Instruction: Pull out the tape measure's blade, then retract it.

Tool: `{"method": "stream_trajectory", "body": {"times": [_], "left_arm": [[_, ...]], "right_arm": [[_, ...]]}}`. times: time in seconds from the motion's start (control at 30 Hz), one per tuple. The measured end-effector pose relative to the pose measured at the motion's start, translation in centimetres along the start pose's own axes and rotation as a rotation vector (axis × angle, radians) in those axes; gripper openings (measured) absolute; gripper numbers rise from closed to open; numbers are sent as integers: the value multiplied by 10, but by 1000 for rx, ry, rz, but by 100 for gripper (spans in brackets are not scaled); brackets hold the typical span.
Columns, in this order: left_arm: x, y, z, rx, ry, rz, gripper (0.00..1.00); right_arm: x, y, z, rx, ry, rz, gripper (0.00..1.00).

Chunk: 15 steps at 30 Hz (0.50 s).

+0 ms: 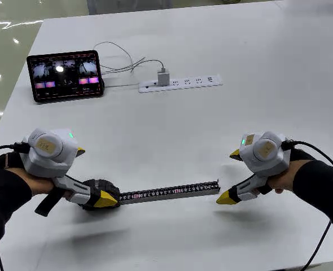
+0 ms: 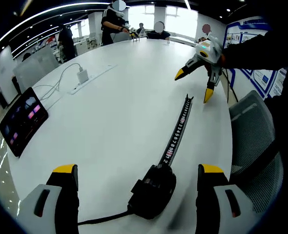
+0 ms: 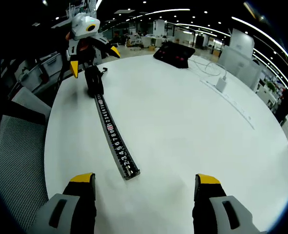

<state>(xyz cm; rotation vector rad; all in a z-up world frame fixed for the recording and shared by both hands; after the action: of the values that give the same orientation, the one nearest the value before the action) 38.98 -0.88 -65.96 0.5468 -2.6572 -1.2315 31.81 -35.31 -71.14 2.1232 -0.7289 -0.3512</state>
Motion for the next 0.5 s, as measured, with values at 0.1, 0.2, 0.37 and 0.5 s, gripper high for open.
{"method": "stream_trajectory", "body": {"times": [0.1, 0.2, 0.37, 0.5], "left_arm": [[-3, 2, 2, 15, 28, -16, 99], [-4, 4, 4, 38, 48, -30, 99], [-3, 6, 11, 57, 71, -27, 99], [-2, 10, 17, 77, 119, -41, 99]], "right_arm": [[0, 4, 1, 20, -25, 7, 87], [1, 9, 1, 43, -34, 30, 92], [3, 15, 5, 69, -69, 44, 99], [3, 23, 7, 96, -58, 87, 99]]}}
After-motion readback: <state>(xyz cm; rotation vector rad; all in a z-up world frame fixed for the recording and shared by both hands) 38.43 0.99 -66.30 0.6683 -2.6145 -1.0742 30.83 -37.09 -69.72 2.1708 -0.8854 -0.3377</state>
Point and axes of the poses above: the centre of the closed fingertips' face, and the gripper's own axes: y roughly backward along the fingers, x roughly to its right, z roughly out of its underside, the point moved 7 cm from there along y, roughly backward along the fingers, and after that the axes turned 1 degree about -y, right-handed, at the moved point
